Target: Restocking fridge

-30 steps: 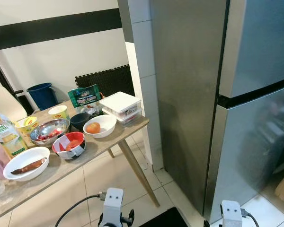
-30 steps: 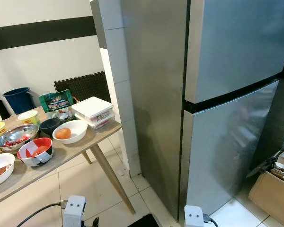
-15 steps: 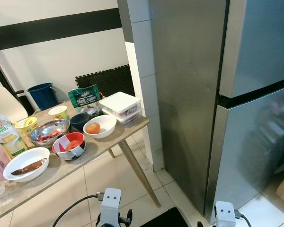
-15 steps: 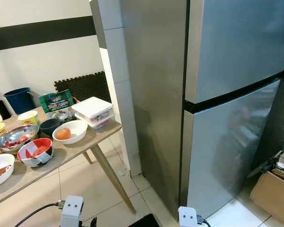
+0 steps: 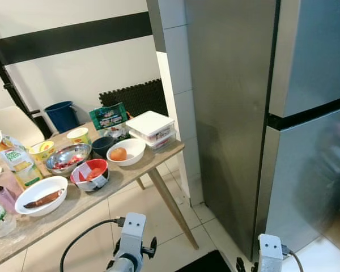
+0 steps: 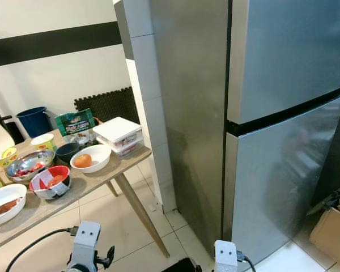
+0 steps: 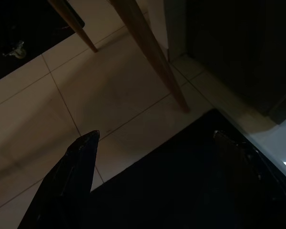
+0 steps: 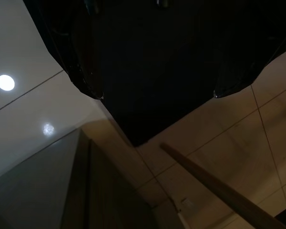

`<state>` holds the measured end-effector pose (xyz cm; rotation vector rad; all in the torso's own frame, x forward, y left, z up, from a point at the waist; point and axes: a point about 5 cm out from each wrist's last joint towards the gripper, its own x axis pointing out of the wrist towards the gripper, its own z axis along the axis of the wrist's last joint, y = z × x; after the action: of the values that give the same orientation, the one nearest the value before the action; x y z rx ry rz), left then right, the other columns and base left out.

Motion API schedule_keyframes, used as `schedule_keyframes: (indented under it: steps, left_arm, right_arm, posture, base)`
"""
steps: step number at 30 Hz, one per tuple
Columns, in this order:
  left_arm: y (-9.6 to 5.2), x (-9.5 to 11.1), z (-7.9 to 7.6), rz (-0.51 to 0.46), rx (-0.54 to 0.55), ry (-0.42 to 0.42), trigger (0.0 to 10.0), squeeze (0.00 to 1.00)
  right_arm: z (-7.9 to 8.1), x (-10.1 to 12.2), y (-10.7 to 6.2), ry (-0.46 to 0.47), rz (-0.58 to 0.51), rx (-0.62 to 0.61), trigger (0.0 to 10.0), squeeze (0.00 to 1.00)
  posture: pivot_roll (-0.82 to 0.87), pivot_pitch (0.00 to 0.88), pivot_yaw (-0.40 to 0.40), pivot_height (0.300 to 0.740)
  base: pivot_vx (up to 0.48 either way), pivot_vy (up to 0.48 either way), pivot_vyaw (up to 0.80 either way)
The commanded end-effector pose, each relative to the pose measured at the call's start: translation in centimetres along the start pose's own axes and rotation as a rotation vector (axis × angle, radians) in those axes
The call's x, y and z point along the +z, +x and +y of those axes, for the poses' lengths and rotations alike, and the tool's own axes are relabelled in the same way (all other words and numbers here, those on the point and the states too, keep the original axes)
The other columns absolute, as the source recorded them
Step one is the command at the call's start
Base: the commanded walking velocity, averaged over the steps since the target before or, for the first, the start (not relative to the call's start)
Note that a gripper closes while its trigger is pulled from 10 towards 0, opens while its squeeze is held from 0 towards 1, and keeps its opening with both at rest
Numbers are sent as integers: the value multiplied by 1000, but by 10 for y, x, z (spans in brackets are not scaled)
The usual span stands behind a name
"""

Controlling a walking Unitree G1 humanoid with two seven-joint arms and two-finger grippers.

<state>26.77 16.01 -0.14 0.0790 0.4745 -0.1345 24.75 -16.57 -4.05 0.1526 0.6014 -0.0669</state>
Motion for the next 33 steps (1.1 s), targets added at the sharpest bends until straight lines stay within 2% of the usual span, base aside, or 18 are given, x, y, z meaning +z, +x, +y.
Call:
schedule_keyframes:
  steps: [1, 2, 3, 5, 12, 16, 23, 28, 33]
  left_arm:
    - [-2, -7, 9, 28, 29, -12, 10000, 0]
    - [-1, -10, 8, 36, 33, -49, 10000, 0]
    - [-1, -10, 8, 36, 33, -49, 10000, 0]
    - [-1, -23, 3, 80, 39, -85, 10000, 0]
    - [-11, -50, -2, 156, 42, -81, 10000, 0]
    - [-14, -53, 0, 147, 68, -121, 10000, 0]
    - [-15, -60, -1, 184, 48, -100, 10000, 0]
    - [-14, -59, -8, 159, 38, -97, 10000, 0]
    - [-18, -66, -16, 173, 17, -99, 10000, 0]
  right_arm:
    - [4, 2, 0, 17, -18, 4, 10000, 0]
    - [2, 3, 0, 16, -23, 2, 10000, 0]
    - [2, 3, 0, 16, -23, 2, 10000, 0]
    - [-2, 2, 0, -7, -12, 4, 10000, 0]
    - [-2, -3, -1, -87, 26, 25, 10000, 0]
    - [-4, -4, -1, -103, 32, 15, 10000, 0]
    - [-5, -6, -2, -191, 52, 42, 10000, 0]
    - [-8, -12, -4, -277, 85, 88, 10000, 0]
    - [-18, -16, -7, -278, 94, 64, 10000, 0]
  posture:
    - [7, 0, 94, 740]
    - [-3, 7, 73, 740]
    - [-3, 7, 73, 740]
    - [-7, 16, 63, 740]
    - [5, 50, 79, 740]
    - [1, 59, 82, 740]
    - [2, 73, 77, 740]
    - [2, 82, 62, 740]
    - [-29, 74, 41, 740]
  base:
    - [0, 0, 0]
    - [0, 0, 0]
    - [0, 0, 0]
    - [0, 0, 0]
    - [0, 0, 0]
    - [0, 0, 0]
    - [0, 0, 0]
    - [0, 0, 0]
    - [0, 0, 0]
